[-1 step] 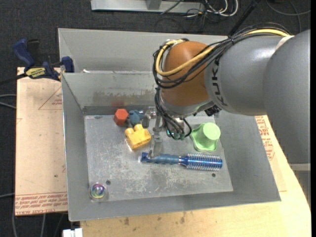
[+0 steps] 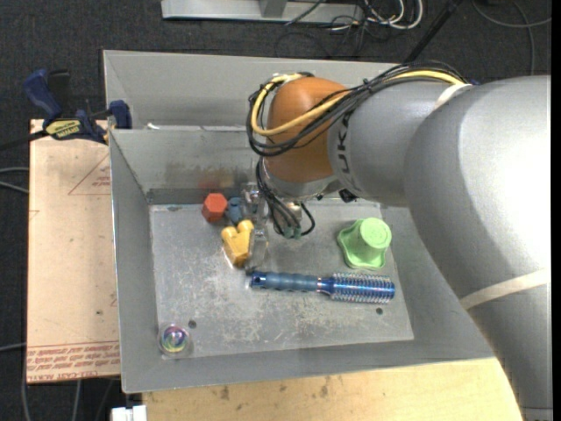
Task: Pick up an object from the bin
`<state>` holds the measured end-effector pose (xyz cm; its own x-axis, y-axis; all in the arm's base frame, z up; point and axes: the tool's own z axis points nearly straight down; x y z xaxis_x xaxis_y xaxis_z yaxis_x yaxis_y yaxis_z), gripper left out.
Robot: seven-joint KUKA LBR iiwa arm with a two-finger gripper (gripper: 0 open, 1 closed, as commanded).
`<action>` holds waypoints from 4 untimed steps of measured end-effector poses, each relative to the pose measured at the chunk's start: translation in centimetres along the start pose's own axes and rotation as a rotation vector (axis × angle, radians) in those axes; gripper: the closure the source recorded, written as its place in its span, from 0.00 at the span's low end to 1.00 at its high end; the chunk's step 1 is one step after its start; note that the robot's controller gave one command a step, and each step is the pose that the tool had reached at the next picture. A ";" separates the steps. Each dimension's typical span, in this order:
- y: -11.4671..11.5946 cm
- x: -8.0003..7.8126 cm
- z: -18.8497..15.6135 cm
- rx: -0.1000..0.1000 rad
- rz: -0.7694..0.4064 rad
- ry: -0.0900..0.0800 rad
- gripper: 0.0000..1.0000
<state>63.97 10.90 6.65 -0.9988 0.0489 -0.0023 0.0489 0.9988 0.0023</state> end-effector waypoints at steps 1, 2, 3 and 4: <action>0.0 0.0 -0.5 -0.001 0.002 -0.003 1.00; 0.0 0.0 -0.4 0.000 0.002 0.000 0.00; 6.4 5.6 -8.2 -0.003 0.165 -0.002 0.00; 5.8 3.5 0.0 0.002 0.288 0.003 0.00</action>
Offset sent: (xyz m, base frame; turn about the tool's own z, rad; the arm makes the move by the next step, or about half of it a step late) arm 0.0000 0.0000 0.0000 0.0000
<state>60.75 16.85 6.70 -0.9437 0.3308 0.0008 0.3308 0.9437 0.0007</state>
